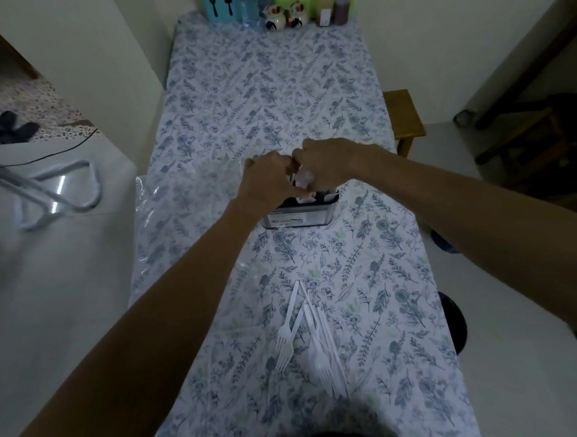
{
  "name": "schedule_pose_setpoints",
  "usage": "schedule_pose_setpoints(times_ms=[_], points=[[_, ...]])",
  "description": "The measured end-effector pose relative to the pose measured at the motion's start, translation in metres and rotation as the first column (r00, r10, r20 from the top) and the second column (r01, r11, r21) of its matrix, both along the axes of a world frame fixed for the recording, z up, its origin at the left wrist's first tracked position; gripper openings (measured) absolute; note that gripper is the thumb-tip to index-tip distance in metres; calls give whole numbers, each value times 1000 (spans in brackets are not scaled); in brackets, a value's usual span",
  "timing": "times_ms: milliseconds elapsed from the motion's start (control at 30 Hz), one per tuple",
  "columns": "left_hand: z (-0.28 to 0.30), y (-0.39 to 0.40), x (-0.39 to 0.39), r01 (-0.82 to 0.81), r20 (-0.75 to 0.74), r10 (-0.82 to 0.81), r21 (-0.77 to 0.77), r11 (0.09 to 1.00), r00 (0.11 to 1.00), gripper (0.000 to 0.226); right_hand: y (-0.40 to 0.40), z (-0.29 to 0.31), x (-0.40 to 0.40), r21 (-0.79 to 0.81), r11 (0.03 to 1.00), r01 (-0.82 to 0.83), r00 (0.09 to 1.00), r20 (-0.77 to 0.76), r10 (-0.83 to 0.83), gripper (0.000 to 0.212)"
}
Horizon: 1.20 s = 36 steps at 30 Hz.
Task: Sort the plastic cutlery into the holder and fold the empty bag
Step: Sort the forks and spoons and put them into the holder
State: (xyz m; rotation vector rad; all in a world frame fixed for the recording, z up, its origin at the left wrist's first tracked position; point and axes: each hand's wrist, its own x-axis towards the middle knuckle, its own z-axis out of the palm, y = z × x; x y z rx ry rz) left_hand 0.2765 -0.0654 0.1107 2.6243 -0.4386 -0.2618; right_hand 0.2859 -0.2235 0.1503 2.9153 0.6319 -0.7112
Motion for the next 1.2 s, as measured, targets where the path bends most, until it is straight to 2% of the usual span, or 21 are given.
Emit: schedule_pose_setpoints(times_ms=[100,233,400,467,533,633,767,833,900,1000,1033,1100,1133,1200], points=[[3,4,0,28,-21,-28,-6,1000,999,67,-6,4,4,73,996,46,999,-32,-44,83],[4,14,2,31,-30,-32,-39,999,999,67,-17,9,9,226,962,152,985,-117,-128,95],[4,28,2,24,33,-23,-24,999,999,49,-11,-14,-4,392,902,180,968,94,-234,80],[5,29,-1,-10,85,12,-15,1000,996,36,0,-31,-17,374,917,137,951,210,-228,78],[5,29,-7,-47,131,45,12,999,990,29,10,-51,-29,313,940,134,929,291,-229,86],[2,30,-19,-58,145,51,47,997,988,37,15,-73,-38,233,953,194,927,276,-255,103],[-4,36,-30,-46,184,35,54,998,982,40,16,-75,-39,193,965,180,916,324,-235,104],[-7,37,-36,-45,215,31,64,997,976,41,16,-69,-41,221,961,167,904,354,-239,100],[-10,35,-46,-57,249,40,63,996,968,42,14,-60,-47,327,932,158,861,415,-292,85],[-19,34,-79,-98,371,78,37,994,926,48,13,-52,-79,504,863,18,715,597,-363,51],[-26,34,-96,-108,429,84,33,994,900,49,14,-54,-100,552,834,4,705,590,-393,41],[-44,37,-136,-88,460,65,29,996,886,51,15,-69,-153,614,786,76,769,466,-438,30],[-55,39,-158,-73,402,54,34,997,914,52,14,-83,-182,617,768,173,815,348,-463,27],[-81,44,-202,-65,203,54,50,997,978,54,13,-118,-238,518,749,412,857,57,-511,26]])
